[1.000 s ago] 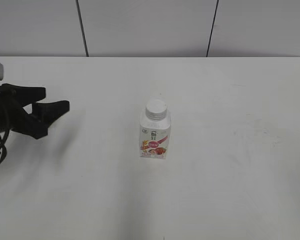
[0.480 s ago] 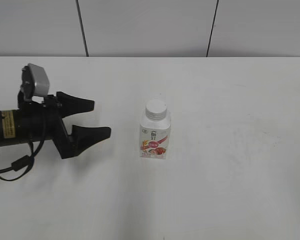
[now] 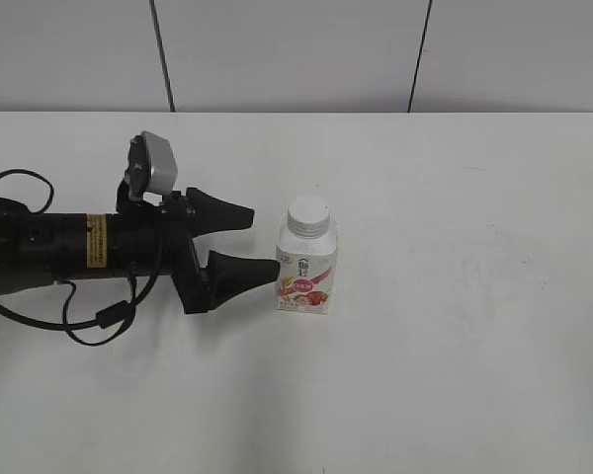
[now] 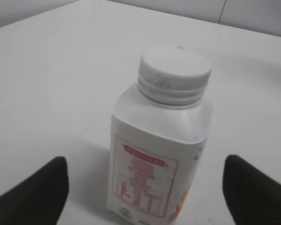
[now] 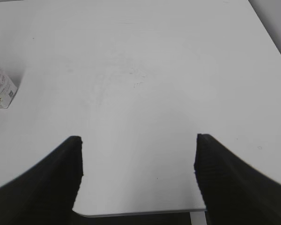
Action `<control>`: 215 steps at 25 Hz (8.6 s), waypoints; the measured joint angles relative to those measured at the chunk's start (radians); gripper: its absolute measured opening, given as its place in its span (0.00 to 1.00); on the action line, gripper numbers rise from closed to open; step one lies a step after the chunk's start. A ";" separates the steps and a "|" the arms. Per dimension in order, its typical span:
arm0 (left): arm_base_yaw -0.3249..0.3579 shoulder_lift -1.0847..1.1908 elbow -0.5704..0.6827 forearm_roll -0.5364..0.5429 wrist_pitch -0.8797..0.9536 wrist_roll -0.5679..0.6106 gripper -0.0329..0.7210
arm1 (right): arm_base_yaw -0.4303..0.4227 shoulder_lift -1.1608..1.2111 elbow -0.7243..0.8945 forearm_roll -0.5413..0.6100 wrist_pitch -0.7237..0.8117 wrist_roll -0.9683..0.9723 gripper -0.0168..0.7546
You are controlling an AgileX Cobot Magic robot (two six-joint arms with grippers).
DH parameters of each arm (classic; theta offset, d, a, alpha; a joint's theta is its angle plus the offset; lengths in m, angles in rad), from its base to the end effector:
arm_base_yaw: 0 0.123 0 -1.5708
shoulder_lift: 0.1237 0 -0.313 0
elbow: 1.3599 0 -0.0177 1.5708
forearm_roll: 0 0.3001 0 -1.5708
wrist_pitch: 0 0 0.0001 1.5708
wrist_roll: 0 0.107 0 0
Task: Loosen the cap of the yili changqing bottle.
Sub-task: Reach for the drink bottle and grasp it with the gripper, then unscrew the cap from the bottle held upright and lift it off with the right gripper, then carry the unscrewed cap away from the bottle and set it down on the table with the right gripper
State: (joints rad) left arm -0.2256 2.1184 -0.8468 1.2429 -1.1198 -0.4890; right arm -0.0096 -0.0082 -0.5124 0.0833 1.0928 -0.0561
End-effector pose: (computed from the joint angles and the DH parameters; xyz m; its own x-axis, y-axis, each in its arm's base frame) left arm 0.3407 -0.1717 0.0652 -0.1739 0.2584 -0.9502 0.9572 0.2709 -0.1015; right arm 0.0198 0.0077 0.2953 -0.4639 -0.0132 -0.8858 -0.0641 0.9978 0.0187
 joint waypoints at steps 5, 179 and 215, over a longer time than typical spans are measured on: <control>-0.043 0.022 -0.029 0.002 0.014 0.000 0.85 | 0.000 0.000 0.000 0.000 0.000 0.000 0.78; -0.115 0.031 -0.095 -0.001 0.110 -0.004 0.56 | 0.602 2.058 -1.348 0.195 0.134 -1.090 0.52; -0.115 0.031 -0.095 -0.001 0.109 -0.002 0.56 | 0.241 1.972 -0.696 0.091 -0.536 -0.097 0.52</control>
State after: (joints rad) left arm -0.3405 2.1490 -0.9423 1.2421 -1.0110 -0.4907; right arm 0.2315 1.9634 -1.2082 0.1743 0.5563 -0.1534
